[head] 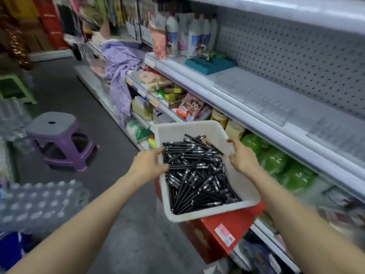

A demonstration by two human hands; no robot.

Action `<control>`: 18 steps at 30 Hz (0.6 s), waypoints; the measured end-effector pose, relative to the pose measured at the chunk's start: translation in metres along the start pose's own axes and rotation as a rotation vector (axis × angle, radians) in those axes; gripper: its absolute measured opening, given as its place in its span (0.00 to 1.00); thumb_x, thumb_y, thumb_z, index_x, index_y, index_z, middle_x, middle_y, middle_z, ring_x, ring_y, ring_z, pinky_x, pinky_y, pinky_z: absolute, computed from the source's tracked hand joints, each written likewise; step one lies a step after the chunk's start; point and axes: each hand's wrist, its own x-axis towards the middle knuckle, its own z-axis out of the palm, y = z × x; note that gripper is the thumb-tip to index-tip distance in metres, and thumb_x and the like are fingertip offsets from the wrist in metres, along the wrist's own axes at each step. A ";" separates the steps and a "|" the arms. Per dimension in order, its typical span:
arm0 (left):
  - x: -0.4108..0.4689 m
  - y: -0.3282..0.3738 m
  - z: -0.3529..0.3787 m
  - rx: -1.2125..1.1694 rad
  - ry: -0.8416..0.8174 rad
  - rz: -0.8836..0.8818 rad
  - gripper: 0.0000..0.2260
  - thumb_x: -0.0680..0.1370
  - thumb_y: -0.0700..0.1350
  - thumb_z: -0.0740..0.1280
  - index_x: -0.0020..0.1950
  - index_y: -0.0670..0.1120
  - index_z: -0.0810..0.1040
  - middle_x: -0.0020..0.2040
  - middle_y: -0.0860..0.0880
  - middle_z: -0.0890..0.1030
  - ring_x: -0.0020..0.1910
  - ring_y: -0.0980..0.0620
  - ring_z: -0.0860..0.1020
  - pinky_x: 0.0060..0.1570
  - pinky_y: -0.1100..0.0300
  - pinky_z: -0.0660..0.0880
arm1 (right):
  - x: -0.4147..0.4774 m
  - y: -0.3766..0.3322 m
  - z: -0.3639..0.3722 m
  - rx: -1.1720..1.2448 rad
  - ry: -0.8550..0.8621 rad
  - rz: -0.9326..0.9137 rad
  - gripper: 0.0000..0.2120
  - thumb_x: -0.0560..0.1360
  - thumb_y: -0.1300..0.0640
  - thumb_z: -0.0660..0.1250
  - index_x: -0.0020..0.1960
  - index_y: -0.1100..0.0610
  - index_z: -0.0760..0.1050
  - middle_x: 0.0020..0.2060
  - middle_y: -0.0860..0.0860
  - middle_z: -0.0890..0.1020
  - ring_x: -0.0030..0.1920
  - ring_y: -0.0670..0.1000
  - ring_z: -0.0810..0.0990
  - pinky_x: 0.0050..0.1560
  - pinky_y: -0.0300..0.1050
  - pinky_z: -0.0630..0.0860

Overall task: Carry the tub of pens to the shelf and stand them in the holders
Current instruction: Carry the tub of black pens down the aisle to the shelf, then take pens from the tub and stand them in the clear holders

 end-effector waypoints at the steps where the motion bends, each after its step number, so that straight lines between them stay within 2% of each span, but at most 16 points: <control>1: 0.009 -0.003 -0.002 0.030 -0.006 0.033 0.28 0.73 0.53 0.70 0.73 0.54 0.70 0.48 0.45 0.84 0.54 0.43 0.79 0.50 0.54 0.74 | 0.006 -0.001 0.002 -0.020 0.003 0.002 0.28 0.75 0.65 0.63 0.72 0.50 0.66 0.56 0.61 0.81 0.55 0.64 0.79 0.54 0.53 0.76; 4: 0.039 -0.007 -0.014 0.180 0.024 0.155 0.23 0.77 0.57 0.66 0.71 0.53 0.73 0.50 0.47 0.85 0.56 0.44 0.79 0.51 0.54 0.73 | 0.029 -0.001 0.005 -0.082 0.001 -0.017 0.31 0.76 0.63 0.63 0.75 0.46 0.63 0.59 0.60 0.81 0.56 0.63 0.79 0.54 0.54 0.76; 7: 0.072 -0.009 -0.025 0.282 0.079 0.219 0.21 0.78 0.55 0.66 0.70 0.52 0.74 0.51 0.47 0.84 0.55 0.45 0.80 0.51 0.53 0.74 | 0.048 0.000 0.005 -0.146 -0.023 -0.047 0.31 0.77 0.62 0.64 0.76 0.44 0.62 0.61 0.58 0.80 0.56 0.61 0.79 0.53 0.53 0.77; 11: 0.114 -0.003 -0.027 0.281 0.066 0.294 0.21 0.77 0.50 0.68 0.70 0.49 0.75 0.54 0.46 0.77 0.56 0.44 0.76 0.50 0.52 0.74 | 0.065 0.003 0.000 -0.236 -0.034 -0.105 0.31 0.77 0.62 0.65 0.75 0.42 0.61 0.59 0.58 0.81 0.53 0.59 0.81 0.51 0.54 0.78; 15: 0.149 0.010 -0.016 0.303 0.032 0.386 0.22 0.77 0.48 0.69 0.71 0.48 0.73 0.59 0.44 0.76 0.60 0.43 0.72 0.56 0.52 0.69 | 0.079 0.009 -0.005 -0.319 -0.013 -0.147 0.32 0.77 0.63 0.65 0.75 0.41 0.61 0.53 0.56 0.83 0.46 0.56 0.81 0.43 0.53 0.79; 18: 0.169 0.021 -0.003 0.283 -0.024 0.424 0.22 0.79 0.48 0.66 0.73 0.48 0.70 0.61 0.44 0.74 0.60 0.43 0.72 0.56 0.51 0.71 | 0.079 0.012 0.001 -0.402 0.023 -0.182 0.34 0.75 0.66 0.66 0.75 0.45 0.60 0.57 0.55 0.80 0.49 0.56 0.80 0.42 0.52 0.79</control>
